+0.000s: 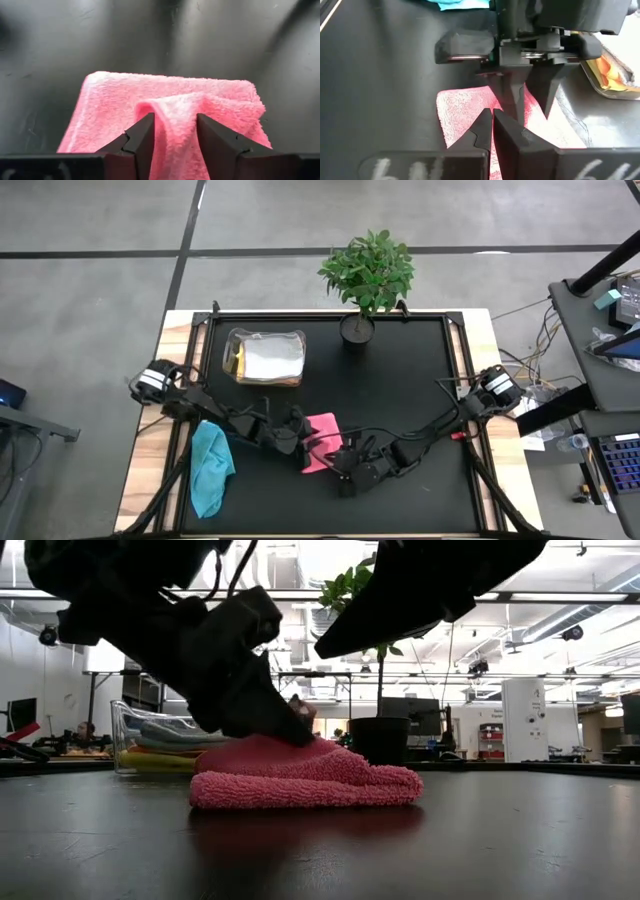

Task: Fold microfiber towels
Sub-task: Fold the pink towel

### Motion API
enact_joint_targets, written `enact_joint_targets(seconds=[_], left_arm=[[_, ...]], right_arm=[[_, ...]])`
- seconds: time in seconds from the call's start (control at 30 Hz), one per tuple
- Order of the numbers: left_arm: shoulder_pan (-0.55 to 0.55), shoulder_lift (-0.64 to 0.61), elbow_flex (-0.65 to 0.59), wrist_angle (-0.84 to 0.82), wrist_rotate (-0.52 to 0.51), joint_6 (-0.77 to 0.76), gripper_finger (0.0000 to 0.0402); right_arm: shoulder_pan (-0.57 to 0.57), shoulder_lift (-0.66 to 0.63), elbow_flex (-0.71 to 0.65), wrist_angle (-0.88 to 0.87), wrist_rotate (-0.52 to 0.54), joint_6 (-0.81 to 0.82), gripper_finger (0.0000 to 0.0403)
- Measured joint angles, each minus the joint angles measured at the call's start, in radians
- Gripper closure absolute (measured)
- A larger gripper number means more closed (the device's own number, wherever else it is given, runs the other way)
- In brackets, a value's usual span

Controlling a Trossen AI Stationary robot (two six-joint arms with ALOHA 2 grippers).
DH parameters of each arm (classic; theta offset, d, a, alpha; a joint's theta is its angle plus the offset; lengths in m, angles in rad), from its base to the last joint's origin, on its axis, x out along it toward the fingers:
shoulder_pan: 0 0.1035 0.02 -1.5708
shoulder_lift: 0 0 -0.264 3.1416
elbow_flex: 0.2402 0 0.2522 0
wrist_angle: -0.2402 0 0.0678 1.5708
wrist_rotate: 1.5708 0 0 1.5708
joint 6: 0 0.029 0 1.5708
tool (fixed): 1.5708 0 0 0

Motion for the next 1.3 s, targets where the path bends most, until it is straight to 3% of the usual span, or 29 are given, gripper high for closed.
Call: enact_joint_targets(seconds=[0.13,0.33,0.73,0.97,1.3], left_arm=[[-0.008,0.005,0.014,-0.014,0.041,0.004,0.0307],[-0.028,-0.015,0.02,-0.032,0.05,0.026,0.0394],[-0.103,-0.075,0.019,-0.098,0.154,0.234,0.0392],[-0.116,-0.075,0.019,-0.238,0.162,0.181,0.0389],[-0.149,-0.091,0.019,-0.267,0.217,0.18,0.0306]], right_arm=[[0.0,0.0,0.0,-0.012,0.0,-0.003,0.0394],[0.0,0.0,0.0,-0.012,0.0,-0.009,0.0394],[-0.003,0.0,-0.001,-0.011,-0.001,0.019,0.0394],[-0.034,0.03,-0.001,-0.003,-0.001,0.076,0.0394],[-0.054,0.059,-0.002,-0.002,-0.007,0.083,0.0394]])
